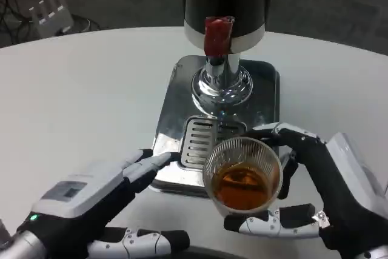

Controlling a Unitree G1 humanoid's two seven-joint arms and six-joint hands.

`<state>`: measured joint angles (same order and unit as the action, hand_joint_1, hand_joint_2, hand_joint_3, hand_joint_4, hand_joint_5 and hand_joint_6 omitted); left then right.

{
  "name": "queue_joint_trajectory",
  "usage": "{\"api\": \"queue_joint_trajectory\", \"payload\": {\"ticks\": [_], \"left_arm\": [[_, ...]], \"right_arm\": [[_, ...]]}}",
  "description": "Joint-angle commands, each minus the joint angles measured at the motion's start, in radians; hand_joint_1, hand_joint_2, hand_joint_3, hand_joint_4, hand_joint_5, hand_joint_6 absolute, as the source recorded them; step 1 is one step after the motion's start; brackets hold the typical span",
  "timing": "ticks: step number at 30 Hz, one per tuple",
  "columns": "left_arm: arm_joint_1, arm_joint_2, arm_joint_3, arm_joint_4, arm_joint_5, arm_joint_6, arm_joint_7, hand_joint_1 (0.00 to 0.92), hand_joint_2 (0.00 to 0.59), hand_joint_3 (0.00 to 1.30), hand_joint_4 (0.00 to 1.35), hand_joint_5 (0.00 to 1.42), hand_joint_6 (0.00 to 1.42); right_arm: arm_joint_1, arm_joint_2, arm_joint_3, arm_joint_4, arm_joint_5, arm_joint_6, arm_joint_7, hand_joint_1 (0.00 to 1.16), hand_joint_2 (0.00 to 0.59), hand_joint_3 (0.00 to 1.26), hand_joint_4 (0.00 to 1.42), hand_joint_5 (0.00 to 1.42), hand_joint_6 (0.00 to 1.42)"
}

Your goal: Grasp the cup under the faucet to collect the drink, then remove the cup.

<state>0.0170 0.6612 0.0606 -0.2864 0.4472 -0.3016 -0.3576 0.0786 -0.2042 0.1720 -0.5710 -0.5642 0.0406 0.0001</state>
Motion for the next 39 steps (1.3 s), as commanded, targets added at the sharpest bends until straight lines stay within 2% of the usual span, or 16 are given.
{"api": "queue_joint_trajectory", "payload": {"ticks": [1,39], "left_arm": [[0.015,0.017,-0.007,-0.009,0.013,0.008,-0.015,0.000,0.092,0.06,0.00,0.00,0.13],[0.057,0.022,0.006,-0.035,0.017,0.019,-0.007,0.000,0.092,0.06,0.00,0.00,0.13]], "right_arm": [[-0.019,0.011,0.002,-0.038,0.013,-0.044,-0.004,0.99,0.109,0.96,0.99,1.01,0.59],[-0.005,0.022,0.008,-0.060,0.020,-0.042,0.012,0.99,0.109,0.98,1.00,1.03,0.60]]}}
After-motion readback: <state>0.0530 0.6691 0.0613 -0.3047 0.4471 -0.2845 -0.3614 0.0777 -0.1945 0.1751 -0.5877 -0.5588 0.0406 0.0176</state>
